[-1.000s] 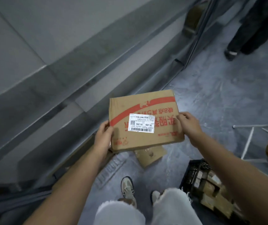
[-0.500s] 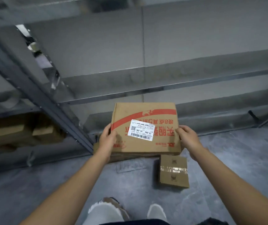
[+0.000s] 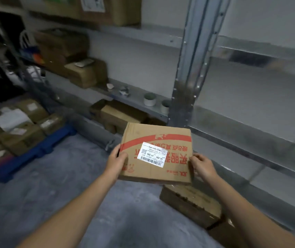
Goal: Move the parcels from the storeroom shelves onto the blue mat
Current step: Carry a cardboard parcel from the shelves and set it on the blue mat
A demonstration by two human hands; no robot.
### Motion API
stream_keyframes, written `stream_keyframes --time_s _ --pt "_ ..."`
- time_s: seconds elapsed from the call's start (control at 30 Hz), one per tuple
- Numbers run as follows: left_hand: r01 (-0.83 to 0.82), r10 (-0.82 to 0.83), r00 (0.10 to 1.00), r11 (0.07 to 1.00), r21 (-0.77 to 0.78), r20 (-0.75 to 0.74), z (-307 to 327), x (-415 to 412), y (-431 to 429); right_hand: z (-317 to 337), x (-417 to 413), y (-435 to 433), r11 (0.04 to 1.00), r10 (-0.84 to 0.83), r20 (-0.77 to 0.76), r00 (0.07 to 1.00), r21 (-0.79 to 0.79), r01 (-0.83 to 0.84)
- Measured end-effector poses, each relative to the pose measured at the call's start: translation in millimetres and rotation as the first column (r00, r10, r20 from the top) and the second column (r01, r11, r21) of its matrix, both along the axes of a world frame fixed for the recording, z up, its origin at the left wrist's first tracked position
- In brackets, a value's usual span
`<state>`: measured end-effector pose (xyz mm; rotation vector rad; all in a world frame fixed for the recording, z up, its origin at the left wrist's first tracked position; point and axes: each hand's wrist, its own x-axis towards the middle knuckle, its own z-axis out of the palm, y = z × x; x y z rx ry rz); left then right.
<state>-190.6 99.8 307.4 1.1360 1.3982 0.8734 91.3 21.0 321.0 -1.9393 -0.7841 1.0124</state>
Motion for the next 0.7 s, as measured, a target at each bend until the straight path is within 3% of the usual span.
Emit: stream_keyframes --time_s 0.2,0.37,0.7 --pt "-0.191 0.193 0.979 0.981 -0.03 0.067 -0.5 -170.1 73.8 -0.4 -165.4 133.5 0.983 0.181 -0.003 0.983 0.027 -0.181" --pt "-0.374 0.377 0.926 0.926 -0.057 0.037 -6.0 -289.4 109.1 -10.1 -288.6 223.9 0.945 0.326 -0.089 0.941 0.051 -0.323" --pt "-0.641 0.645 0.764 0.76 -0.108 0.005 -32.9 -425.4 208.5 -38.3 -447.5 414.6 0.773 0.63 -0.127 0.766 0.004 -0.635"
